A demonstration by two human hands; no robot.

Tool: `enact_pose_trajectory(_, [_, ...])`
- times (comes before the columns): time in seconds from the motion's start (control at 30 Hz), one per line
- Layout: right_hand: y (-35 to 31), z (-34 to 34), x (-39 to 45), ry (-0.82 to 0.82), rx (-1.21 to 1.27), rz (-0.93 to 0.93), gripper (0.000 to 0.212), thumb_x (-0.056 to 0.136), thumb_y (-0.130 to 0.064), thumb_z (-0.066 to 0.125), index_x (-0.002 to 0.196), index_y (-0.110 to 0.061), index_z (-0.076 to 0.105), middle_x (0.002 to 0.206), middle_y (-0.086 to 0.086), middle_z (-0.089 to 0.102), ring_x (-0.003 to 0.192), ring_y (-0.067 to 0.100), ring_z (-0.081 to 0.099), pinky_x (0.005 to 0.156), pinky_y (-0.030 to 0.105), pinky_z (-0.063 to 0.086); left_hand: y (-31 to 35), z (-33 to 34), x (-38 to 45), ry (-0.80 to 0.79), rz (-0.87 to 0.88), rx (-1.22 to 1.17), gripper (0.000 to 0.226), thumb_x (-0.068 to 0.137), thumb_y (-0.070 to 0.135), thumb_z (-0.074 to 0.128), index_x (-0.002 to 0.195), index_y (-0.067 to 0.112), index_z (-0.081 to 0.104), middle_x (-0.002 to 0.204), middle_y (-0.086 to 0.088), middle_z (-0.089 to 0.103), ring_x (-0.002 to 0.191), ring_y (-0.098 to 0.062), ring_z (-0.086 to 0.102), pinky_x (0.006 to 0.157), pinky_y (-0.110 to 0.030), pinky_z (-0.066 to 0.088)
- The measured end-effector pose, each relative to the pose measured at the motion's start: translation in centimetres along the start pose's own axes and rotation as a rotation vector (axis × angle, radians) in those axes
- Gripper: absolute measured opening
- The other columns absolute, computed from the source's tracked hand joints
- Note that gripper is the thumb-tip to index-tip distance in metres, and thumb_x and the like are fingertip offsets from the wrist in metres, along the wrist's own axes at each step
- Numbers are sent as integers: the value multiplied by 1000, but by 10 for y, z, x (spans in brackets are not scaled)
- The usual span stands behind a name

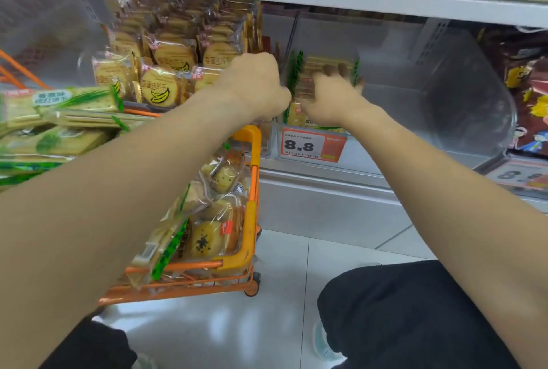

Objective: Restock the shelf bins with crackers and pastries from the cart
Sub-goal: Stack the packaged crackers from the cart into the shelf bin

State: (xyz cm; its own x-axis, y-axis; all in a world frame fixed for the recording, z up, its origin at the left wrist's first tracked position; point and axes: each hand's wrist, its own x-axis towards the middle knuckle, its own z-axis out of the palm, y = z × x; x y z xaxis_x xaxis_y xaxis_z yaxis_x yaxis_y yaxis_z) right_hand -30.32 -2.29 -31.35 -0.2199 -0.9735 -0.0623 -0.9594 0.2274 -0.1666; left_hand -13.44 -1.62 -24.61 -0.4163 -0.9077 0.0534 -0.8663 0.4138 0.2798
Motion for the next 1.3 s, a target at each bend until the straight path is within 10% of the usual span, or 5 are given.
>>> enact_pose_trajectory(0.33, [-70,-57,-81,-210,193,-272,18,91,-12,63,97,-25,72,73,-19,62,70,7,65,63,23,49,-88,-59,-85,142,48,120,29,93,43,55,102,19,68,94,-9,69,95,-33,61,79,-40,50])
enact_pose_trajectory(0.5, [-120,-23,-104,66,382,-537,39,85,-12,64,123,-20,64,107,-10,63,92,4,56,83,10,41,-126,-69,-114,84,28,182,50,86,60,46,113,24,67,108,-16,66,107,-39,56,89,-48,49])
enact_pose_trajectory(0.73, [-138,30,-83,96,198,-666,57,80,-17,64,137,-16,55,132,6,61,123,27,52,103,50,43,-143,-63,-127,-99,48,266,80,69,70,67,137,31,51,124,-5,59,119,-31,52,101,-45,43])
enact_pose_trajectory(1.13, [-125,11,-82,355,592,-635,16,70,-9,60,86,-10,65,79,-2,64,72,10,57,65,19,43,-139,-40,-136,236,69,-104,77,68,33,88,127,26,39,108,-4,67,89,-26,66,78,-46,55])
enact_pose_trajectory(1.3, [-118,-5,-77,17,1092,-213,12,70,-14,61,80,-10,62,77,4,62,68,13,57,59,24,46,-136,-36,-139,370,147,-120,51,77,38,78,120,21,58,106,2,71,87,-23,68,80,-44,56])
